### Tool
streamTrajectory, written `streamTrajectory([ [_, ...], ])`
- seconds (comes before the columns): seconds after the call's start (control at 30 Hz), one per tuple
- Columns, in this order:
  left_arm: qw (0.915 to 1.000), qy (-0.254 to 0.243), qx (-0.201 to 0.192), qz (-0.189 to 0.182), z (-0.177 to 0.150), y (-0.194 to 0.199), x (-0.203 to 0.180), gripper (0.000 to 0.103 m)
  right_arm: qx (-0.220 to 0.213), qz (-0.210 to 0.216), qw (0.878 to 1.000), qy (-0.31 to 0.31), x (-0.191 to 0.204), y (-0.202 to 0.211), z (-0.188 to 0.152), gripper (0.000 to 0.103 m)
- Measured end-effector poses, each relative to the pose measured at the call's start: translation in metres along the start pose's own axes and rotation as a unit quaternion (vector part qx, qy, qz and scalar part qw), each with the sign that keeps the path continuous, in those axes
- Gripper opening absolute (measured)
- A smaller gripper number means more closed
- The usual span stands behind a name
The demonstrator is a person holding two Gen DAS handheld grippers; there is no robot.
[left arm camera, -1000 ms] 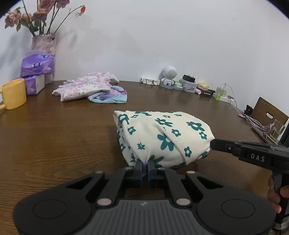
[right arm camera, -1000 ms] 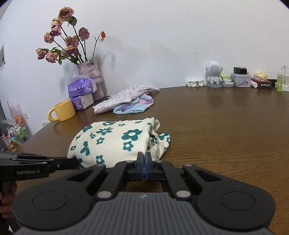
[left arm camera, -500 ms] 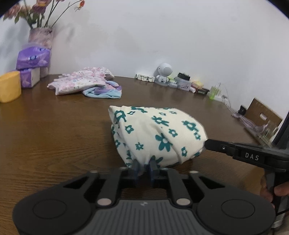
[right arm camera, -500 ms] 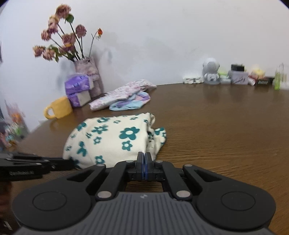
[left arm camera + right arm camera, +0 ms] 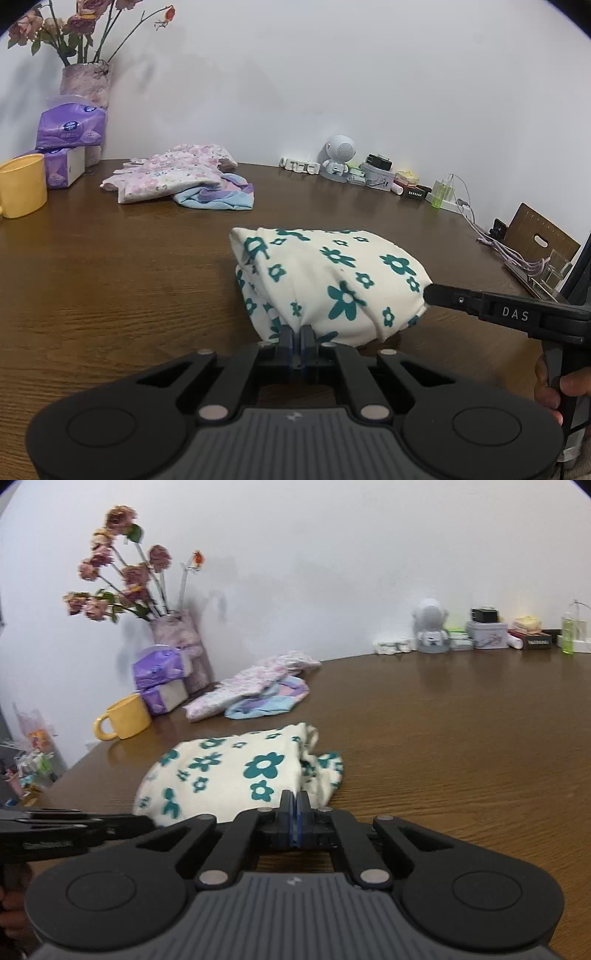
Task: Fold clothes
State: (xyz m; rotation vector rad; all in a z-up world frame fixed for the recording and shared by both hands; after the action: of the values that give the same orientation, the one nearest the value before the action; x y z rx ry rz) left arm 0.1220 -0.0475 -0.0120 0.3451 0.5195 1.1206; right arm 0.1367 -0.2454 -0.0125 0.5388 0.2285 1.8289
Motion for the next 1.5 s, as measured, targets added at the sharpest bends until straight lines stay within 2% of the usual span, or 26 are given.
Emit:
streamTrajectory([
  [0.07,1.0000,0.001,0.005,0.002,-0.004,-0.002,0.002,0.002,0.004,-0.005,1.000,-0.007,-0.004,-0.001,-0.002,0.000],
  [0.2,0.9999,-0.009,-0.011,0.004,0.002,0.007,0.000,0.002,-0.008,-0.005,1.000,-0.002,0.001,0.004,0.002,0.000],
  [0.33,0.9982,-0.048,-0.034,0.010,0.018,0.015,-0.008,0.002,-0.036,-0.008,0.999,0.023,0.010,0.013,0.015,0.000],
  [0.47,0.9981,-0.056,-0.003,0.025,0.004,-0.003,0.000,0.002,-0.002,-0.008,1.000,0.013,0.005,-0.003,0.002,0.000],
  [0.7,0.9982,-0.056,0.005,0.022,-0.001,-0.003,0.001,0.003,0.009,-0.014,1.000,0.018,0.004,-0.005,-0.005,0.000],
  [0.83,0.9993,-0.033,0.015,-0.003,-0.003,0.000,0.003,0.014,0.020,0.006,1.000,-0.004,0.001,-0.003,-0.006,0.003],
  [0.93,0.9998,-0.002,0.006,-0.018,0.005,0.005,0.007,0.030,0.007,0.021,1.000,-0.017,0.001,0.004,0.003,0.012],
  [1.0,0.9996,0.022,-0.002,-0.020,0.012,0.004,0.012,0.038,-0.004,0.024,1.000,-0.019,0.002,0.005,0.010,0.037],
  [1.07,0.9987,0.046,-0.010,-0.021,0.019,0.003,0.017,0.039,-0.013,0.024,1.000,-0.016,0.003,0.003,0.018,0.038],
  [1.1,0.9980,0.058,-0.014,-0.022,0.023,0.002,0.020,0.039,-0.013,0.029,0.999,-0.018,0.005,-0.001,0.021,0.037],
  [1.17,0.9975,0.068,-0.008,-0.020,0.026,-0.005,0.022,0.032,-0.003,0.029,1.000,-0.007,0.010,-0.011,0.024,0.034],
  [1.2,0.9976,0.068,-0.003,-0.014,0.025,-0.009,0.024,0.022,0.004,0.023,1.000,-0.001,0.011,-0.016,0.023,0.023],
  [1.23,0.9978,0.066,0.002,-0.010,0.024,-0.011,0.025,0.000,0.010,0.018,1.000,0.002,0.011,-0.020,0.022,0.015],
  [1.27,0.9978,0.065,0.004,-0.010,0.022,-0.014,0.026,0.001,0.013,0.014,1.000,0.000,0.009,-0.022,0.021,0.003],
  [1.4,0.9990,0.043,0.005,-0.009,0.018,-0.013,0.023,0.000,0.010,0.010,1.000,-0.013,0.000,-0.021,0.022,0.002],
  [1.5,0.9992,0.038,0.006,0.008,0.015,-0.016,0.029,0.000,0.009,-0.002,0.999,-0.035,-0.011,-0.022,0.022,0.002],
])
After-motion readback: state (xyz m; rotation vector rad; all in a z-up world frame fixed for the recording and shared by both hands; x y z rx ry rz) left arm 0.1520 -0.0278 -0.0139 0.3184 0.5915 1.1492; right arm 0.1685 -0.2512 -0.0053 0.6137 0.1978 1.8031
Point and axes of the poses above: each gripper's, at about its wrist camera, not at the fingertips, and y roughly against the way its jaws point, x to its left, z to its top, the point moved 9 cm from there along -y, roughly the way its jaws point, and after that the axes turned 3 degrees about -x, right-handed, at the moved point
